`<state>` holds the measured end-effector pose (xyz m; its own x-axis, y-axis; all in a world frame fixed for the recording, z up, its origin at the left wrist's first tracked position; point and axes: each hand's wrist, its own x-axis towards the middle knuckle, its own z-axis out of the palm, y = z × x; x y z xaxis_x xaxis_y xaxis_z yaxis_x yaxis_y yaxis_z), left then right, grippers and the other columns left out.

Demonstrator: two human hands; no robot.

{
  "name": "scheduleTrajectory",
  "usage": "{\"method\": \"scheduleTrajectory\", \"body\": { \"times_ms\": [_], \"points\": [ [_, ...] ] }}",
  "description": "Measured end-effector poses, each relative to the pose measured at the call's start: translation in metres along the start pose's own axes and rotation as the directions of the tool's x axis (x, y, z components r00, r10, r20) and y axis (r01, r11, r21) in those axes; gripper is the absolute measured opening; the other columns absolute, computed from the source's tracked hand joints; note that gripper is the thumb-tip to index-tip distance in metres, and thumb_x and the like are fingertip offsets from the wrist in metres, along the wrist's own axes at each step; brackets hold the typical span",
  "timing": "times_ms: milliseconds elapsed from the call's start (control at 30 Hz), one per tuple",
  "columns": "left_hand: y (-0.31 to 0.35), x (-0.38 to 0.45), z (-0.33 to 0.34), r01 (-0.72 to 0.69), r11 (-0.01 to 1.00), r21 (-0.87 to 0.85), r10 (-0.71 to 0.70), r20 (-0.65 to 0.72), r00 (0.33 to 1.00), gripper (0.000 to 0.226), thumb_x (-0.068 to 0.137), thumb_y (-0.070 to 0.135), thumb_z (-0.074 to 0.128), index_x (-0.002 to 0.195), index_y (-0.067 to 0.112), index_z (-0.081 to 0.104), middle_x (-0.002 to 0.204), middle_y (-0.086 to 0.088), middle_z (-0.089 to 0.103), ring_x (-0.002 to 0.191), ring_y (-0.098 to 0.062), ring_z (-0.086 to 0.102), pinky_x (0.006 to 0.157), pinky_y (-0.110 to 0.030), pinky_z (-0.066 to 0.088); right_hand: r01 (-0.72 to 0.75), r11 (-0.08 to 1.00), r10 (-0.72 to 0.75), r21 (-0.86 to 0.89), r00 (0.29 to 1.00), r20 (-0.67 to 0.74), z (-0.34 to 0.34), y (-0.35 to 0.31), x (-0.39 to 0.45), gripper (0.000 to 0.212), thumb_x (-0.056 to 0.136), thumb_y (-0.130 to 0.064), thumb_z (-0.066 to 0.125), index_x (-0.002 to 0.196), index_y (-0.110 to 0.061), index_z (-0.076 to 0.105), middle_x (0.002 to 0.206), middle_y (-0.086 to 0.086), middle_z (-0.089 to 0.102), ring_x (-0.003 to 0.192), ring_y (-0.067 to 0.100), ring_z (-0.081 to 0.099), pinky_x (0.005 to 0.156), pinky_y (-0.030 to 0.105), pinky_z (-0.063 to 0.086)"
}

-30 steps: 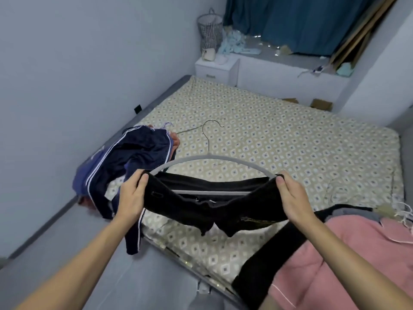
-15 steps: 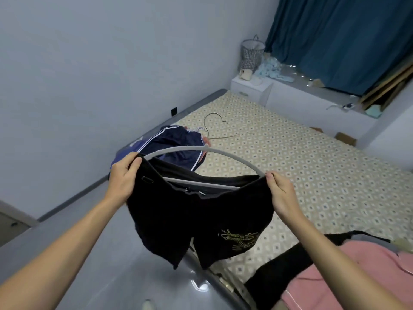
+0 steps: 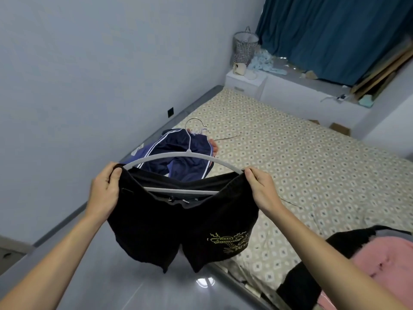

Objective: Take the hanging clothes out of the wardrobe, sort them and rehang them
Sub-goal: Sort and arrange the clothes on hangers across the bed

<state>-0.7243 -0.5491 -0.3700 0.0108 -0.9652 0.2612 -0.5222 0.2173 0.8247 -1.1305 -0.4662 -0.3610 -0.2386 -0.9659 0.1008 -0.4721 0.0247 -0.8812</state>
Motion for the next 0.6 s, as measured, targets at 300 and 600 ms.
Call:
{"method": "scheduleTrajectory", "body": {
  "times_ms": [300, 600],
  "points": [
    [-0.034, 0.079, -0.005, 0.056, 0.998, 0.021, -0.056, 0.022, 0.998, 0.023, 0.111, 0.014, 0.046, 0.095, 0.017, 0.063, 0.085, -0.010, 0.063, 0.080, -0.017, 0.054, 0.072, -0.021, 0.041, -0.103, 0.987, 0.107, 0.124, 0.994, -0.020, 0.050, 0.009, 0.083, 0.036, 0.109, -0.023, 0.047, 0.083, -0.008, 0.066, 0.074, -0.005, 0.060, 0.072, 0.009, 0.053, 0.069, 0.037, 0.041],
    [-0.061, 0.176, -0.033, 0.036, 0.998, 0.051, -0.038, 0.036, 0.999, 0.025, 0.111, 0.012, 0.044, 0.091, 0.013, 0.059, 0.080, -0.009, 0.057, 0.074, -0.012, 0.049, 0.069, -0.019, 0.039, -0.045, 0.999, 0.045, -0.003, 0.998, -0.047, 0.097, -0.014, 0.160, 0.033, 0.109, -0.030, 0.043, 0.096, -0.021, 0.071, 0.086, -0.005, 0.073, 0.085, 0.016, 0.068, 0.081, 0.048, 0.053]
  ]
}}
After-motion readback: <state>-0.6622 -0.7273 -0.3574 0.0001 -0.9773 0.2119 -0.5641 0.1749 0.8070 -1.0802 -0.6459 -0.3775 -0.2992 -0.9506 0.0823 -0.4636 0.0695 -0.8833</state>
